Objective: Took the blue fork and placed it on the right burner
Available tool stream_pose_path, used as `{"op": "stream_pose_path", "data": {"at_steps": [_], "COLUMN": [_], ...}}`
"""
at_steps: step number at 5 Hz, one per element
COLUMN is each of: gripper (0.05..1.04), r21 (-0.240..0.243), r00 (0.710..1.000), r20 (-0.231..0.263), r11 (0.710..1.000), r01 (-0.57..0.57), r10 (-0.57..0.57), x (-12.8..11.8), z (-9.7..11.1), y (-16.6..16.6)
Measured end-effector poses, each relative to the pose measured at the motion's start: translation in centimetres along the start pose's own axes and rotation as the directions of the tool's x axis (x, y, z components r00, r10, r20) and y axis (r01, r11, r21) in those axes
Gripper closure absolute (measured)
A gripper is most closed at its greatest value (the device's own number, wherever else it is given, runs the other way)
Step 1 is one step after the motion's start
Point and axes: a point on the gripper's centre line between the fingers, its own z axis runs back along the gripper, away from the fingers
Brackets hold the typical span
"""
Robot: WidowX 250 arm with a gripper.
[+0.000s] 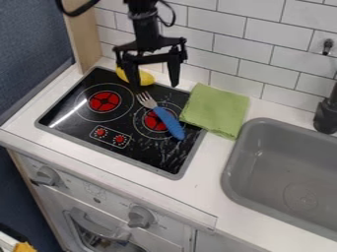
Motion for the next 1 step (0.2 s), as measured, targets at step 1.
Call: {"op": "stream_pose_path", "data": {"at_steps": [1], "gripper": [0.083], "r21": [0.006], "r00": [1.0], "r20": [-0.001], "r11": [1.0], "r01": [0.003], "r10": [-0.003], "x": [-0.13], "z": [0.02], "y": [-0.22]}}
